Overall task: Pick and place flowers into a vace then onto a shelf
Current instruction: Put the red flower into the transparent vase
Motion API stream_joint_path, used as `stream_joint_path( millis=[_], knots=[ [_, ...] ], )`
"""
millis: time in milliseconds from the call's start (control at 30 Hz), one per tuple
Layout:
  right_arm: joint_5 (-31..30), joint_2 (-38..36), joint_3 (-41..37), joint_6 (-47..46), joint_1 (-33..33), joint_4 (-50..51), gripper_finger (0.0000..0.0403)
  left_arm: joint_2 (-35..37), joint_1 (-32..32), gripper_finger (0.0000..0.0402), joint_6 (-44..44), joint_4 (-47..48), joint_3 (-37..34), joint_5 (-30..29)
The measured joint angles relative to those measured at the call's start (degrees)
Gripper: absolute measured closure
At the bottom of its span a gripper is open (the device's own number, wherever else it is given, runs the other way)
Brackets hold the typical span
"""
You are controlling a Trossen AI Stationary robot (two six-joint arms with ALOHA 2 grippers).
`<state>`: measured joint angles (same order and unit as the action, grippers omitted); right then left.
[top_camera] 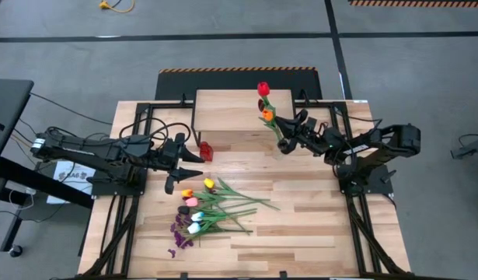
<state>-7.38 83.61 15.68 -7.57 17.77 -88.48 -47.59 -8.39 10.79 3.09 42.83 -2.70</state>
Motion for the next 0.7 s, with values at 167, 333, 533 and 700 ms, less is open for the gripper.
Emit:
stream_joint_path(
  millis=[167, 333, 533, 700],
  knots=[
    [-0.1, 0.0, 0.0, 0.0, 0.0, 1.4, 0.0400, 0.0, 0.0, 0.0226, 0.0, 0.0, 0.0, 0.0],
    [-0.1, 0.0, 0.0, 0.0, 0.0, 1.5, 0.0366, 0.0, 0.0, 0.0226, 0.0, 0.0, 0.0, 0.0],
    [-0.1, 0.0, 0.0, 1.1, 0.0, 3.2, 0.0331, 0.0, 0.0, 0.0226, 0.4, 0.0, 0.0, 0.0],
    [0.0, 0.0, 0.0, 1.6, -0.1, 3.4, 0.0326, 0.0, 0.0, 0.0226, 0.4, 0.0, 0.0, 0.0]
  ],
)
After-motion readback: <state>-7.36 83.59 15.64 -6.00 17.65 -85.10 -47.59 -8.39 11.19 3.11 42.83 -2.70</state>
